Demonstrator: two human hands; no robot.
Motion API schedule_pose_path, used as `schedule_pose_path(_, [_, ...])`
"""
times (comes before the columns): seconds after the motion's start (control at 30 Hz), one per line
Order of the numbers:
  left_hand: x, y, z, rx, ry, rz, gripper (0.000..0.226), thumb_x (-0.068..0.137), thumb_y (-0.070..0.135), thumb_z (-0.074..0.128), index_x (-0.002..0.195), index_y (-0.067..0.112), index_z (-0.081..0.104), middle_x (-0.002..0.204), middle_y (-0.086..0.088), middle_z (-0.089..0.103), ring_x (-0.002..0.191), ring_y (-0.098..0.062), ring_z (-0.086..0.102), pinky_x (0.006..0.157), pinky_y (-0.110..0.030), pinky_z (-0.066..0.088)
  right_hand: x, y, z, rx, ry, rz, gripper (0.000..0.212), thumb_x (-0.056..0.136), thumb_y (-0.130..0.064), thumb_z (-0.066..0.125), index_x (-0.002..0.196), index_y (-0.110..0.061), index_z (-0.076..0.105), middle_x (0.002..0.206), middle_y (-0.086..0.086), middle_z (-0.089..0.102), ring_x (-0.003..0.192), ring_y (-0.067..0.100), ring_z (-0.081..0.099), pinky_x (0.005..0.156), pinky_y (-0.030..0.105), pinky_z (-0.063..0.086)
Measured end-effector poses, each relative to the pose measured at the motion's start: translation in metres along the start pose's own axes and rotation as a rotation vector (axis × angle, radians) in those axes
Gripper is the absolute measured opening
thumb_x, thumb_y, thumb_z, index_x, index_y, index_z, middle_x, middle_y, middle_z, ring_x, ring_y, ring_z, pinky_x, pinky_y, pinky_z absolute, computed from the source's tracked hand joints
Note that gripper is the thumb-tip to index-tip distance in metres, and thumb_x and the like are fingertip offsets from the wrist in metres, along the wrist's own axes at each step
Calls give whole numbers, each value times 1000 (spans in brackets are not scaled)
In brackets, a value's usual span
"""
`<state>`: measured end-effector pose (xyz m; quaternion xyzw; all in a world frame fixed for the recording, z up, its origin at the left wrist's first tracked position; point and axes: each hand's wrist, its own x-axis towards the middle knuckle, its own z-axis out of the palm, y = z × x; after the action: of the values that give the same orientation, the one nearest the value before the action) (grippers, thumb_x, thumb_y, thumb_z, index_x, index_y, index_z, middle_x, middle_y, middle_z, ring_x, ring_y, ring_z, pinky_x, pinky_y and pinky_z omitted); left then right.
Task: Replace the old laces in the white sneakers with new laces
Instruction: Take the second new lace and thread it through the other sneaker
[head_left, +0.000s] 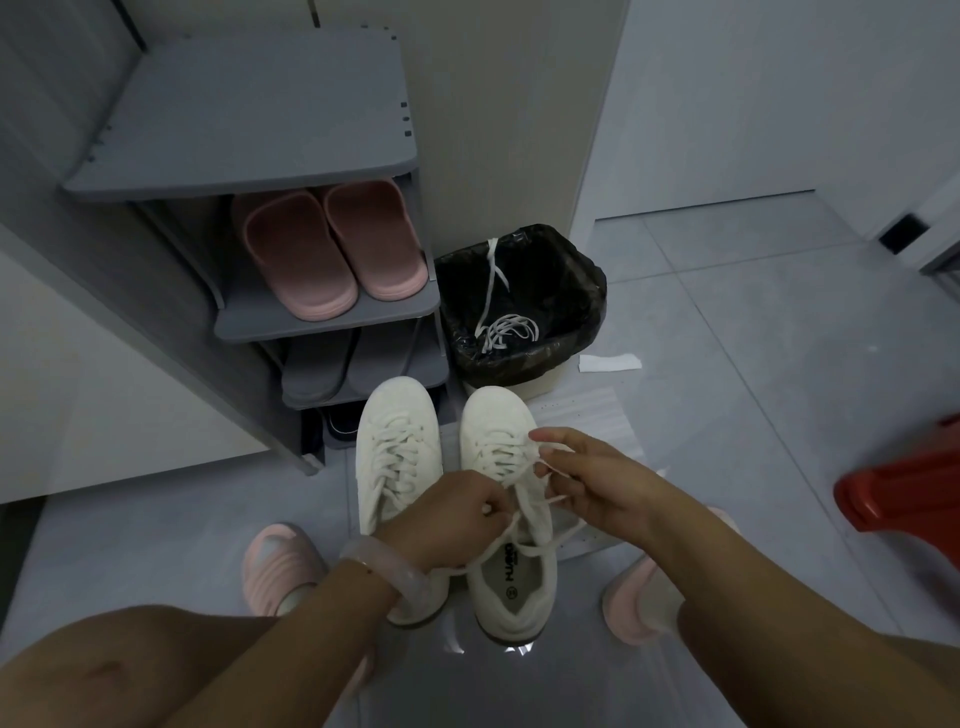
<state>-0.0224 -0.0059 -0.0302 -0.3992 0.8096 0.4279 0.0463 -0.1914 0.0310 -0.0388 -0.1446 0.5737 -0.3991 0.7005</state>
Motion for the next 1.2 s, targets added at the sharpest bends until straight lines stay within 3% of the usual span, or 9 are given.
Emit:
schedule_pose_path(0.13, [2, -3, -3, -42, 16, -20, 21, 93, 16, 50, 99, 4, 67, 94, -2, 64, 81, -4, 49, 57, -2, 32, 2, 4, -7, -356, 106, -52, 16, 93, -5, 48, 102, -13, 59, 80, 9, 62, 63, 13, 56, 61, 18, 51])
schedule_pose_path(0.2, [2, -4, -4, -52, 13, -36, 20, 92, 17, 52, 96, 5, 68, 84, 5, 58, 76, -2, 49, 56, -2, 32, 5, 1, -14, -761, 210, -265, 14, 91, -10, 54, 95, -20, 62, 99, 1, 62, 89, 12, 58, 80, 21, 47])
schedule_pose_path(0.3, [3, -3, -3, -53, -2, -35, 19, 91, 19, 54, 96, 8, 69, 85, 5, 58, 71, 0, 49, 59, -6, 34, 5, -4, -17, -1130, -35, -513, 29, 85, -24, 65, 114, -24, 62, 120, -17, 46, 114, -4, 39, 99, 10, 28])
schedule_pose_path(0.4, [3, -1, -6, -61, -50, -37, 19, 91, 18, 54, 95, 8, 69, 88, 1, 63, 75, -3, 51, 62, -10, 37, 14, 10, -21, -1385, -149, -497, 55, 77, -36, 72, 129, -34, 52, 147, -8, 26, 137, 9, 18, 114, 28, 18])
schedule_pose_path(0.6, [-13, 11, -37, -89, -394, 130, 14, 90, 16, 58, 96, 9, 68, 83, 12, 57, 79, 0, 53, 80, -17, 43, 19, 18, -24, -1405, -143, -486, 63, 76, -37, 72, 133, -41, 44, 154, -5, 17, 142, 13, 11, 116, 38, 18])
schedule_pose_path(0.7, [-20, 16, -48, -92, -502, 184, 15, 90, 16, 58, 98, 8, 67, 83, 16, 55, 77, 3, 53, 75, -8, 40, 19, 19, -22, -1374, -153, -460, 63, 76, -37, 73, 132, -41, 44, 154, -6, 16, 143, 13, 11, 116, 40, 19])
schedule_pose_path(0.97, [-23, 19, -52, -106, -541, 197, 15, 90, 15, 57, 100, 7, 67, 90, 7, 59, 77, 4, 54, 75, -9, 40, 13, 15, -18, -1361, -161, -404, 64, 78, -34, 72, 133, -41, 42, 155, -7, 12, 142, 11, 10, 117, 33, 16])
schedule_pose_path(1.1, [-24, 22, -56, -148, -587, 218, 12, 90, 12, 58, 98, 8, 66, 82, 14, 57, 73, 9, 54, 71, -5, 38, 13, 13, -17, -1363, -164, -385, 63, 77, -36, 72, 132, -42, 43, 155, -6, 13, 142, 11, 12, 116, 37, 19])
schedule_pose_path(1.2, [-23, 24, -56, -196, -561, 208, 9, 90, 12, 58, 94, 15, 66, 77, 19, 59, 71, 9, 55, 70, -6, 39, 10, 12, -13, -1327, -179, -359, 60, 79, -31, 71, 132, -36, 45, 147, -9, 20, 136, 6, 20, 114, 27, 21])
